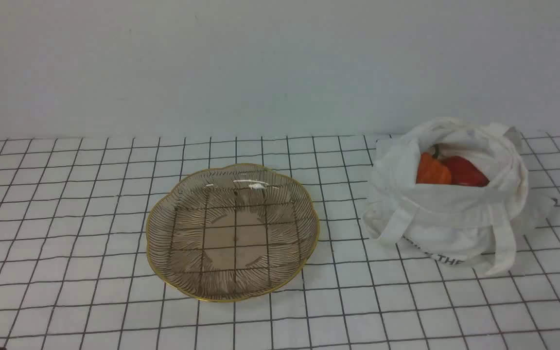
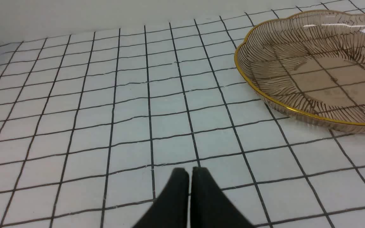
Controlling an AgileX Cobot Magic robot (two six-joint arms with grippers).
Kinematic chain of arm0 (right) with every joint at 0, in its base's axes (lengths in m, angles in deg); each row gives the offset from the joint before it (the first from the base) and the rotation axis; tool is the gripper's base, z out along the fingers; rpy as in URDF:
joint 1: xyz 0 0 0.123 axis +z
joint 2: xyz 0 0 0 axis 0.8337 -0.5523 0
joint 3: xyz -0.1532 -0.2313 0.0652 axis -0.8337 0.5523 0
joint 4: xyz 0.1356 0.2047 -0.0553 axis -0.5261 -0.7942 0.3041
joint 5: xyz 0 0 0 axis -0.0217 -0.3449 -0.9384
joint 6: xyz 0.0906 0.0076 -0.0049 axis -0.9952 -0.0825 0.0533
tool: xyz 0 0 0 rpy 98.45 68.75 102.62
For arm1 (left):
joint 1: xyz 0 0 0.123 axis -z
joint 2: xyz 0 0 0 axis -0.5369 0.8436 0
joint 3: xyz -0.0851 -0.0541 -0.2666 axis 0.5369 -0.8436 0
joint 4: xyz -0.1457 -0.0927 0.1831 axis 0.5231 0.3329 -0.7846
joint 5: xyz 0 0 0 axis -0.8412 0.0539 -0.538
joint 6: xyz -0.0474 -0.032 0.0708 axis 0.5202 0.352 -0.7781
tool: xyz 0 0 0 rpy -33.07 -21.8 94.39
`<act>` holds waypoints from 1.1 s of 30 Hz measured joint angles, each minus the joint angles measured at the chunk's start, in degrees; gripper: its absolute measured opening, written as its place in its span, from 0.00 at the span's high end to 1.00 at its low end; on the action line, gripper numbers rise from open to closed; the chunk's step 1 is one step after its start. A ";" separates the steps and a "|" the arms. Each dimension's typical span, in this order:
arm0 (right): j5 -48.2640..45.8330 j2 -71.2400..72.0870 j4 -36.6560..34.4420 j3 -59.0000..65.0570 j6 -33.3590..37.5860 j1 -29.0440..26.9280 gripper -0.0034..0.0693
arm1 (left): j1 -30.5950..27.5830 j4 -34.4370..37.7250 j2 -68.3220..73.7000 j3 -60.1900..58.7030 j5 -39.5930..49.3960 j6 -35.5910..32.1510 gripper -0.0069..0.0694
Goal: Take vegetables from bag on white checkered tablecloth place on plate.
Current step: 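Reach into the cloth bag toward the pumpkin with the right gripper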
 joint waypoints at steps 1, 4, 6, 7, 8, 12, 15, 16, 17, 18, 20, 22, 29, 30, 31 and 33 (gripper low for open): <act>0.00 0.00 0.00 0.00 0.00 0.00 0.97 | 0.00 0.00 0.00 0.00 0.00 0.00 0.92; 0.00 0.00 0.00 0.00 0.00 0.00 0.97 | 0.00 0.00 0.00 0.00 0.00 0.00 0.92; 0.00 0.00 0.00 0.00 0.00 0.00 0.97 | 0.00 0.00 0.00 0.00 0.00 0.00 0.92; 0.00 0.00 0.00 0.00 0.00 0.00 0.97 | 0.00 0.00 0.00 0.00 0.00 0.00 0.92; 0.00 0.00 0.00 0.00 0.00 0.00 0.97 | 0.00 0.00 0.00 0.00 0.00 0.00 0.92; 0.00 0.00 0.00 0.00 0.00 0.00 0.97 | 0.00 0.00 0.00 0.00 0.00 0.00 0.92; 0.00 0.00 -0.05 0.00 0.00 0.00 0.97 | 0.00 0.00 0.00 0.00 0.00 0.00 0.92; 0.00 0.00 -0.05 0.00 0.00 0.00 0.97 | 0.00 0.00 0.00 0.00 0.00 0.00 0.92; 0.00 0.00 -0.05 0.00 0.00 0.00 0.97 | 0.00 0.00 0.00 0.00 0.00 0.00 0.92; 0.00 0.00 -0.05 0.00 0.00 0.00 0.97 | 0.00 0.00 0.00 0.00 0.00 0.00 0.92; 0.00 0.00 0.00 0.00 0.00 0.00 0.97 | 0.00 0.00 0.00 0.00 0.00 0.00 0.92; 0.00 0.00 0.00 0.00 0.00 0.00 0.97 | 0.00 0.00 0.00 0.00 0.00 0.00 0.92; 11.48 0.00 -14.63 0.58 -7.50 0.00 0.97 | 0.00 0.00 0.00 0.00 0.00 0.00 0.92; 15.37 0.00 -20.21 0.58 -9.63 0.00 0.97 | 0.00 0.00 0.00 0.00 0.00 0.00 0.92; 16.54 0.00 -20.92 0.58 -10.16 0.00 0.97 | 0.00 0.00 0.00 0.00 0.00 0.00 0.92; 22.82 0.00 -28.71 0.58 -10.81 0.00 0.97 | 0.00 0.00 0.00 0.00 0.00 0.00 0.92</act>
